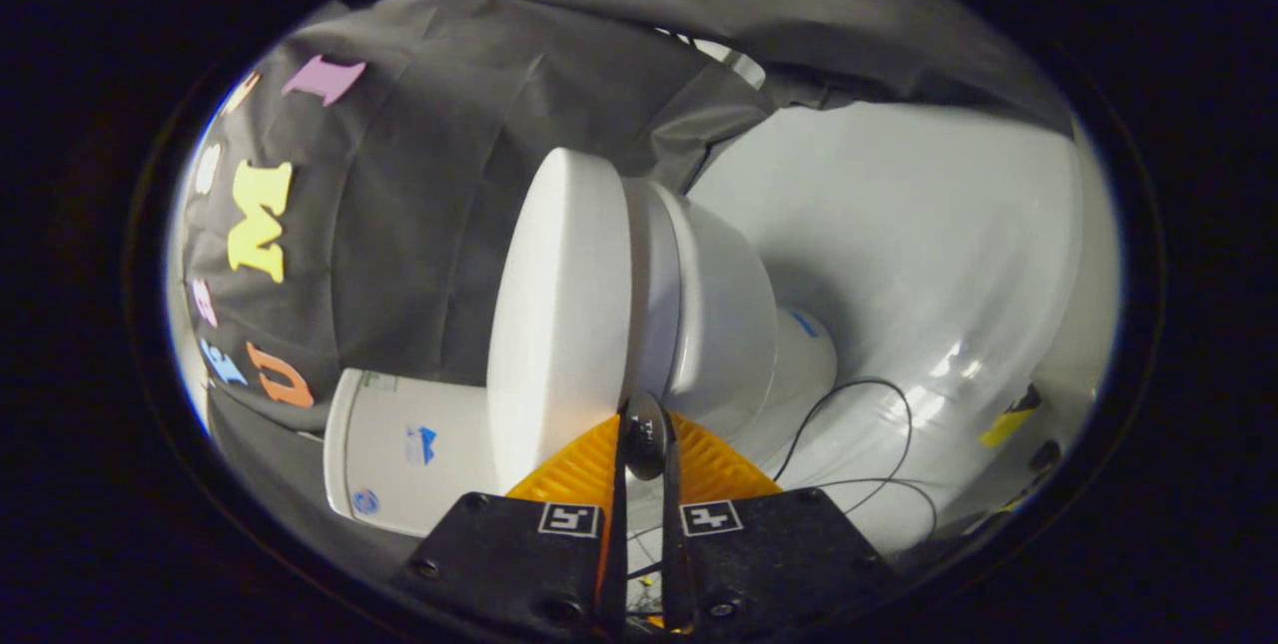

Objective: Open the toilet lid.

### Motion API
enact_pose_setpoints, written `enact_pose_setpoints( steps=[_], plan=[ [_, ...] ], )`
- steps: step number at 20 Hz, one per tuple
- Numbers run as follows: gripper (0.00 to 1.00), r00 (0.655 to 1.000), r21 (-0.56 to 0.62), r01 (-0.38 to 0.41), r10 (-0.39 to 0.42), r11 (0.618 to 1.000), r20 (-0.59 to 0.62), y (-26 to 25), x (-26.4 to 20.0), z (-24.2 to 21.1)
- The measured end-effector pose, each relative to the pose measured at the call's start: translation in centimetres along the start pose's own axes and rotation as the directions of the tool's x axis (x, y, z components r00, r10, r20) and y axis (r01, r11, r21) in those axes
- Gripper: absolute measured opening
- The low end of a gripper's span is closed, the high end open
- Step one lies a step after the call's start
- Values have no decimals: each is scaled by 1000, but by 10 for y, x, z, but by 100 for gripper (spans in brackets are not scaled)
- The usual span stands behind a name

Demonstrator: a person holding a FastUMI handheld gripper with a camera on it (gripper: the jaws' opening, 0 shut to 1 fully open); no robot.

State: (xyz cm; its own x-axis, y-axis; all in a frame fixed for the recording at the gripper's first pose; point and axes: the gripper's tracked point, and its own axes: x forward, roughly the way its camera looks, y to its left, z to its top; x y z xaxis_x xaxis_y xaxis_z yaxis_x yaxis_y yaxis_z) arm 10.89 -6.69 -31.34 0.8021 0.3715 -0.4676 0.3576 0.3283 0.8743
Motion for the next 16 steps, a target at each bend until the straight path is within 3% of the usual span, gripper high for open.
enact_pose_setpoints(
  steps=[3, 10, 12, 16],
  plan=[
    [10, 999, 71, -37, 38, 997, -20, 1, 3, -2],
    [10, 999, -2, 51, -51, 999, -1, 8, 4, -5],
    [10, 998, -54, 63, -62, 997, 16, 10, 3, -5],
    [9, 999, -30, 49, -49, 998, 15, 14, 2, -4]
  ],
)
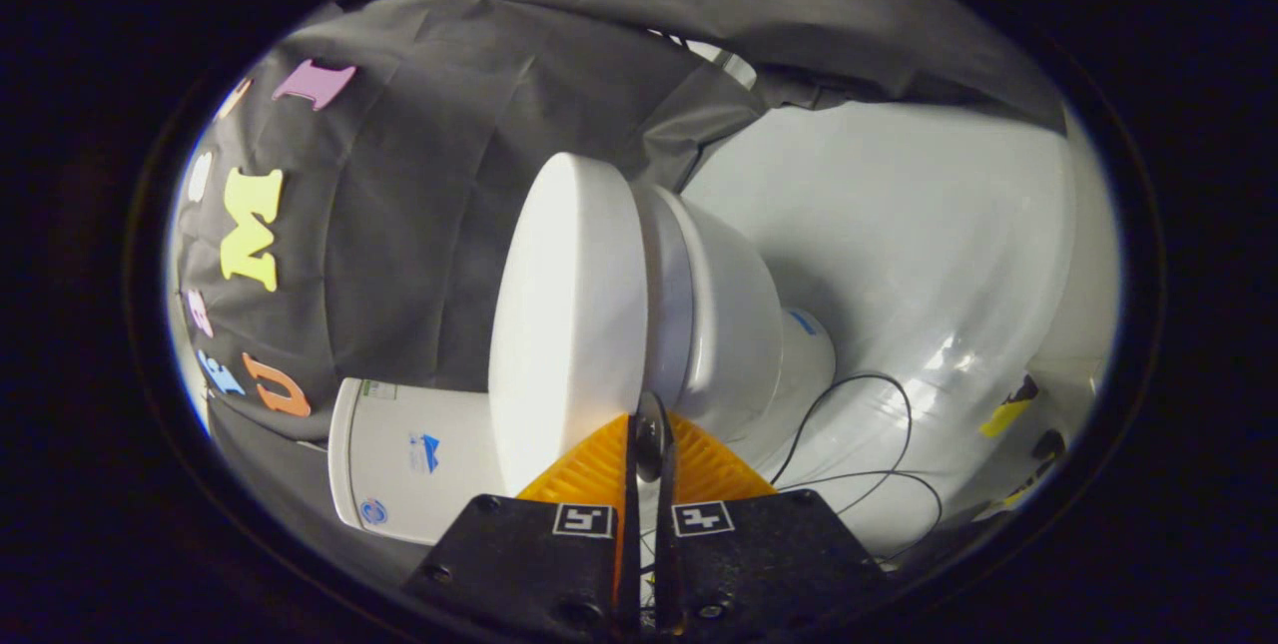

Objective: Open the toilet lid.

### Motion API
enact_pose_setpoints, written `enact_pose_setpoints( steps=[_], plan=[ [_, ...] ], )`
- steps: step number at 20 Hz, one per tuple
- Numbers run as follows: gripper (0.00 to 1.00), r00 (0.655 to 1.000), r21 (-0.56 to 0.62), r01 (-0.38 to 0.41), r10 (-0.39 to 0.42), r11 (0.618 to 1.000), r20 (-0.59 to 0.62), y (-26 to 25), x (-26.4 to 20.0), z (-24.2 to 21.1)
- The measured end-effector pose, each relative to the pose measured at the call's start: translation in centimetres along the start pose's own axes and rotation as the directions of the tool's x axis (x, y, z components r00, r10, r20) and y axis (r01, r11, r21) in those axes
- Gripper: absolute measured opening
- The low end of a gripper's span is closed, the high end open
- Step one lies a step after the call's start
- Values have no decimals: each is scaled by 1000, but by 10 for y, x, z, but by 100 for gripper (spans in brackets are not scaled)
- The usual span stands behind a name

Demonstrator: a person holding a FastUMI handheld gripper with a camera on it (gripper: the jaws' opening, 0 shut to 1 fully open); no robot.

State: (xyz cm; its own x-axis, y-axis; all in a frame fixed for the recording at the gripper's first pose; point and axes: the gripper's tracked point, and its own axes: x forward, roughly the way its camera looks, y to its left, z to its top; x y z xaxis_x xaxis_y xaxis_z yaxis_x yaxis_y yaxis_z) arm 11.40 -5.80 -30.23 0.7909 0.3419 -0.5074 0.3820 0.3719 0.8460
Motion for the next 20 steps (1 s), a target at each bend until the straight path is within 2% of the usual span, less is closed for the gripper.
enact_pose_setpoints(
  steps=[9, 20],
  plan=[
    [5, 998, -19, -61, 62, 998, 28, 29, -12, 6],
    [4, 995, -128, -60, 70, 990, 77, 61, -29, 8]
  ],
)
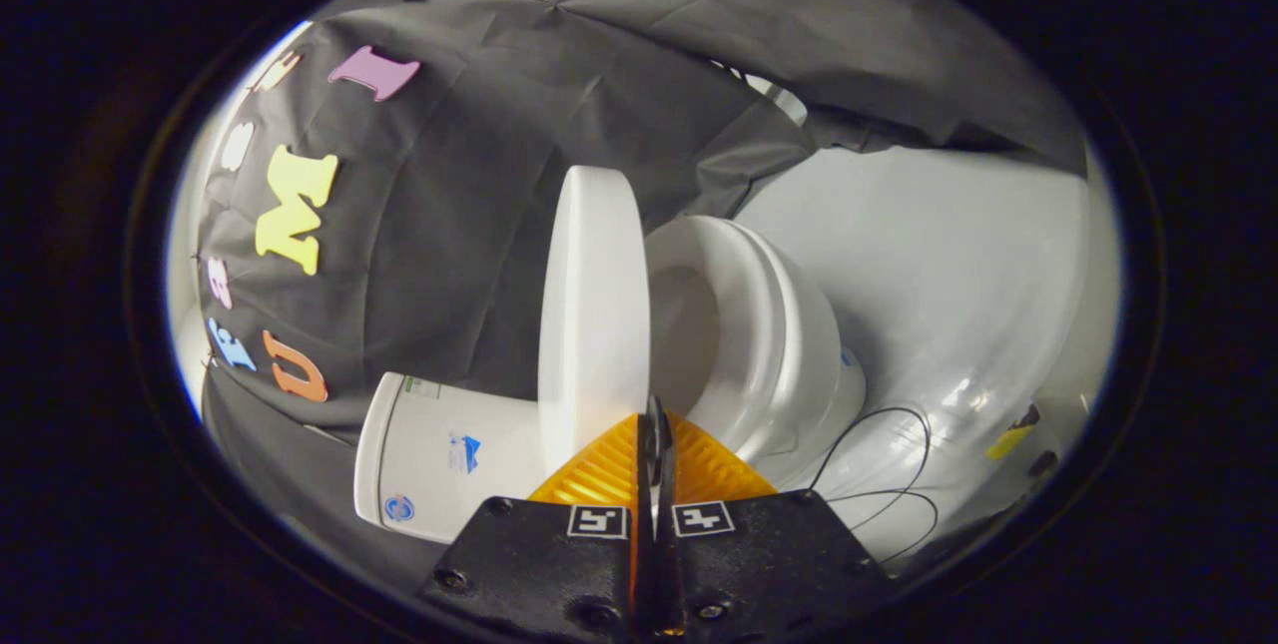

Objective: Open the toilet lid.

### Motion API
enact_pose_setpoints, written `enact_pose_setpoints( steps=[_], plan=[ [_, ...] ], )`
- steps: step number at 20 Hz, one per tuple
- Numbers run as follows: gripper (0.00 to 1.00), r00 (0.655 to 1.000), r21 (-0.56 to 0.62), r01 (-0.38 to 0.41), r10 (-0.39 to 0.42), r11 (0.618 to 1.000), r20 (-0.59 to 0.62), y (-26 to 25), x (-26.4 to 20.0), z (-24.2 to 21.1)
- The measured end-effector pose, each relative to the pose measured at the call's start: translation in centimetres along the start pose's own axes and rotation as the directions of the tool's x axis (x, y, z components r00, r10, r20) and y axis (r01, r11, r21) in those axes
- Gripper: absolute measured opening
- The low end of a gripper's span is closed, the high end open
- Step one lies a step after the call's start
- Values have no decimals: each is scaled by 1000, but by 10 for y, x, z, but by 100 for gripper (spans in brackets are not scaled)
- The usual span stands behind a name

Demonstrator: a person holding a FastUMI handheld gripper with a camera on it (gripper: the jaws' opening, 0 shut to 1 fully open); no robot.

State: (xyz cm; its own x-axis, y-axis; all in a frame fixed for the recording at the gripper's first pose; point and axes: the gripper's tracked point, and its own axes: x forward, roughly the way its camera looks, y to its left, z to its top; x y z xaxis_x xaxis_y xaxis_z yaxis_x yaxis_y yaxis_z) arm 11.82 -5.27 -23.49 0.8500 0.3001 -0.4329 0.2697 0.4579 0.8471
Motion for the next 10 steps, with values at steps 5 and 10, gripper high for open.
enact_pose_setpoints(
  steps=[5, 10],
  plan=[
    [4, 1000, -24, 6, -5, 1000, 12, 12, -5, 0],
    [4, 999, -87, 0, 4, 996, 44, 35, -14, -3]
  ],
)
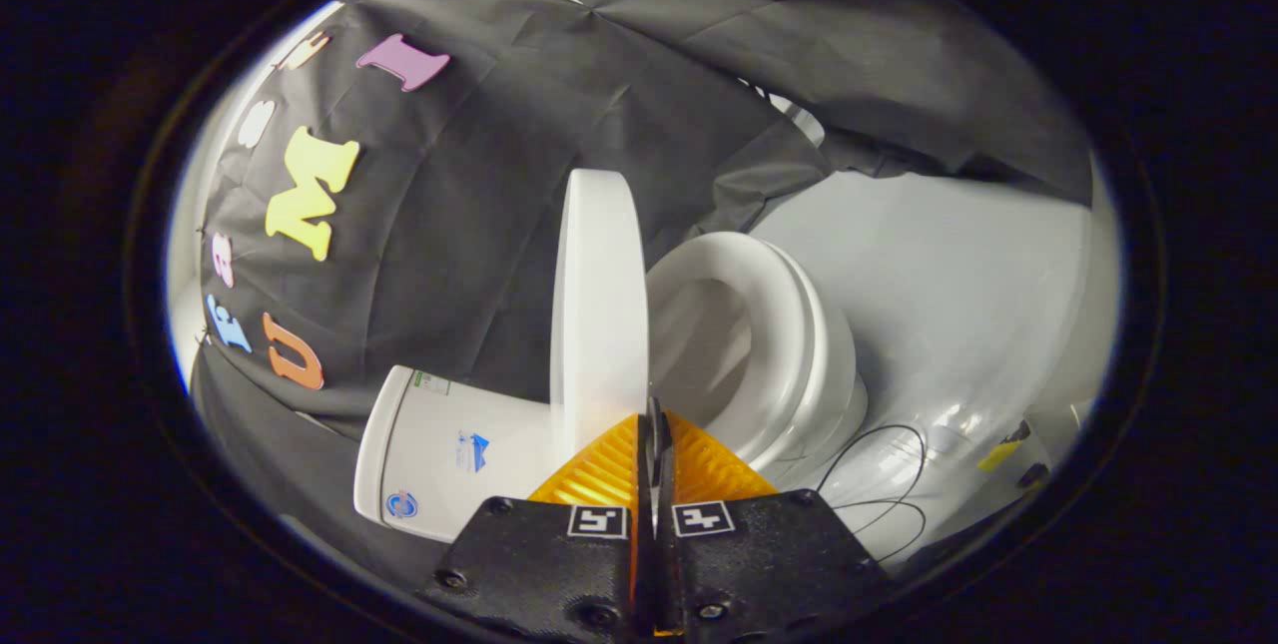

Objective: Open the toilet lid.

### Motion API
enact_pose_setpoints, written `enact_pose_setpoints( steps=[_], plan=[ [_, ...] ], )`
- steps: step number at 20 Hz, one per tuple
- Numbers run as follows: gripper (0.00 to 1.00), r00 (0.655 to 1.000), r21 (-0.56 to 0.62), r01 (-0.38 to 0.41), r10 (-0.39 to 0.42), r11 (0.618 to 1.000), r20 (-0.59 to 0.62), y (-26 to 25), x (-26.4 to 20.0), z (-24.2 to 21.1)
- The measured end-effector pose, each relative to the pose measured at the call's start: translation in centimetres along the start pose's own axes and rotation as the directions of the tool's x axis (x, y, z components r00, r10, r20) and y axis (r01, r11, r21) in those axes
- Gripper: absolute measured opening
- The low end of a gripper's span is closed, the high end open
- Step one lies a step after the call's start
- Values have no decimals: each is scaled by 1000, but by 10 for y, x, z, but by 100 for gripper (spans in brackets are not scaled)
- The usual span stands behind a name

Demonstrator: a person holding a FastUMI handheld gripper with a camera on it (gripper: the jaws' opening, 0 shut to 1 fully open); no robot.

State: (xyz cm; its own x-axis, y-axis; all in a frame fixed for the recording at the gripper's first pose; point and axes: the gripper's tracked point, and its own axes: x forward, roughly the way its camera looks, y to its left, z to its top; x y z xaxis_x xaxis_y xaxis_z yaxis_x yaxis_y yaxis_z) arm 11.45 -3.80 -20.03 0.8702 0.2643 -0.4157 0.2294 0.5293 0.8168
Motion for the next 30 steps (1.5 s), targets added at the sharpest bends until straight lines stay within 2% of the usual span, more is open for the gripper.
enact_pose_setpoints(
  steps=[7, 17, 22, 30],
  plan=[
    [4, 1000, -91, 15, -12, 996, 29, 23, -8, -1],
    [4, 999, -146, 35, -29, 989, 46, 51, -16, -6],
    [4, 997, -221, 48, -34, 974, 69, 69, -19, -10],
    [4, 993, -265, 79, -53, 961, 105, 91, -22, -15]
  ],
)
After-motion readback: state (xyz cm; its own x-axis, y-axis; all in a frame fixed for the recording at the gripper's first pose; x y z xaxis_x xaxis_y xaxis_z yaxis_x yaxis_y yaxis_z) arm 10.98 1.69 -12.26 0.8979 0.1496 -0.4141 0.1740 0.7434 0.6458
